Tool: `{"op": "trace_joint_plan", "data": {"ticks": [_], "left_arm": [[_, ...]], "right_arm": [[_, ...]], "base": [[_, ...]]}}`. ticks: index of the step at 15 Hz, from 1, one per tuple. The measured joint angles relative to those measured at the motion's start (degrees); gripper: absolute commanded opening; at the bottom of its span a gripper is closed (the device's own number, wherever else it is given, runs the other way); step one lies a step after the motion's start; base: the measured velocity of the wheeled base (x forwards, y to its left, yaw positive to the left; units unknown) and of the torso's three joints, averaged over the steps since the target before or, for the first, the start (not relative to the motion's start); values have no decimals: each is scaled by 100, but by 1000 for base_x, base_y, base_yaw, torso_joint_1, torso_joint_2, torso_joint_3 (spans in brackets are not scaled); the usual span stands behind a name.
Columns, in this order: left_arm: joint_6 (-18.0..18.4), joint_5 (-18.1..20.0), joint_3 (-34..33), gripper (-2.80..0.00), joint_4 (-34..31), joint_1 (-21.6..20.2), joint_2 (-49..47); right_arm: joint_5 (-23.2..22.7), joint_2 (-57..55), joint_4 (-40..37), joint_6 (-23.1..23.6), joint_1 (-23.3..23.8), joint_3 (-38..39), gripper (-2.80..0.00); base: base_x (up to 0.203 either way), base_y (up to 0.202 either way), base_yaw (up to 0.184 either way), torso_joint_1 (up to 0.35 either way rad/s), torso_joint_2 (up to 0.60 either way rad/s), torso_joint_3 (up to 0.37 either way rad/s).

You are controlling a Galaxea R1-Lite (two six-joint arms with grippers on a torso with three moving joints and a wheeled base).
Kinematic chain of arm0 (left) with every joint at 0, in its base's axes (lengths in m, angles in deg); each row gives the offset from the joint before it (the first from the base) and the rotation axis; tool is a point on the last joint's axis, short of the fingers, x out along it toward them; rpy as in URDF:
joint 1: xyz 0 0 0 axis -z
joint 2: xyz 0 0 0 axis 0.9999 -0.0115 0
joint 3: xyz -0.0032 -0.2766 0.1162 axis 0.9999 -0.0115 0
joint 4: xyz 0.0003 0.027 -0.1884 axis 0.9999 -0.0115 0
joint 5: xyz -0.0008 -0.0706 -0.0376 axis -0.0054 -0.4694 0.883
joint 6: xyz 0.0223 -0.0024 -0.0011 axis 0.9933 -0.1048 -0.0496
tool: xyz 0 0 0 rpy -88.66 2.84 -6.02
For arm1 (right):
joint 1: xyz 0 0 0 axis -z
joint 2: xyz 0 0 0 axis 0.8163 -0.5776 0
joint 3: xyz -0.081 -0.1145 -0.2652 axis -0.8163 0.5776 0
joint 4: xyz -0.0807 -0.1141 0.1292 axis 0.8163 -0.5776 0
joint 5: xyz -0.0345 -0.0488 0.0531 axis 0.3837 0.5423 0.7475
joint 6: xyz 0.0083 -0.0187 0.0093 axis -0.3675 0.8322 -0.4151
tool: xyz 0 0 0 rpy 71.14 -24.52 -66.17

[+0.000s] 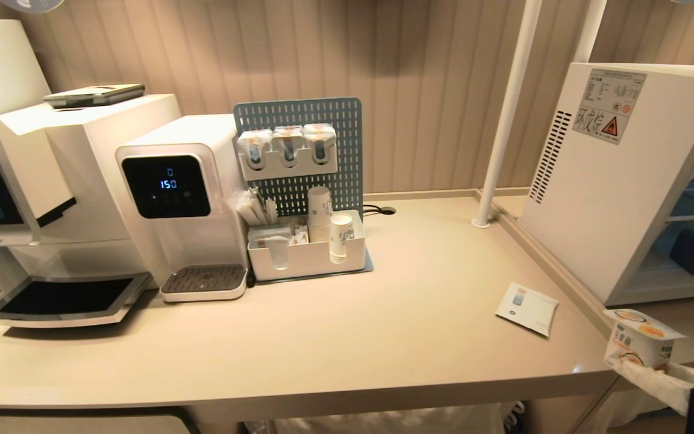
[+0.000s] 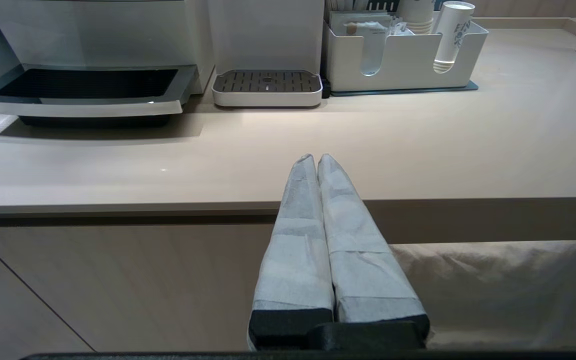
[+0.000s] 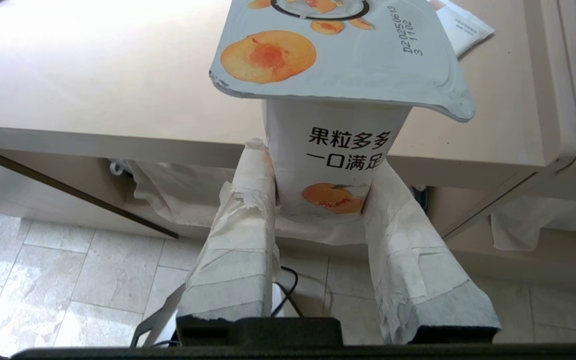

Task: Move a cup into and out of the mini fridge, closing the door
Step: Place the yoghurt on the table

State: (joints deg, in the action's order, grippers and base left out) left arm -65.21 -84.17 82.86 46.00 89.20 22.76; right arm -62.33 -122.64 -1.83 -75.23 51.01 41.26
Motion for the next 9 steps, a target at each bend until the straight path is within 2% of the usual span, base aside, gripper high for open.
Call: {"op": "trace_joint_plan", "data": {"ticks": [3, 5, 9], "left_arm": [[-6, -3, 0, -280, 2, 2, 0], [-5, -3, 0, -280, 0, -2, 0], [-4, -3, 0, -280, 5, -2, 0]], "right_arm": [[115, -983, 712, 28, -32, 7, -280], [439, -1924, 1522, 30, -101, 1, -280], [1413, -4450, 3948, 25, -589, -161, -280]], "base": [[0, 0, 0, 0, 0, 0], [0, 0, 0, 0, 0, 0], [0, 0, 0, 0, 0, 0]]}}
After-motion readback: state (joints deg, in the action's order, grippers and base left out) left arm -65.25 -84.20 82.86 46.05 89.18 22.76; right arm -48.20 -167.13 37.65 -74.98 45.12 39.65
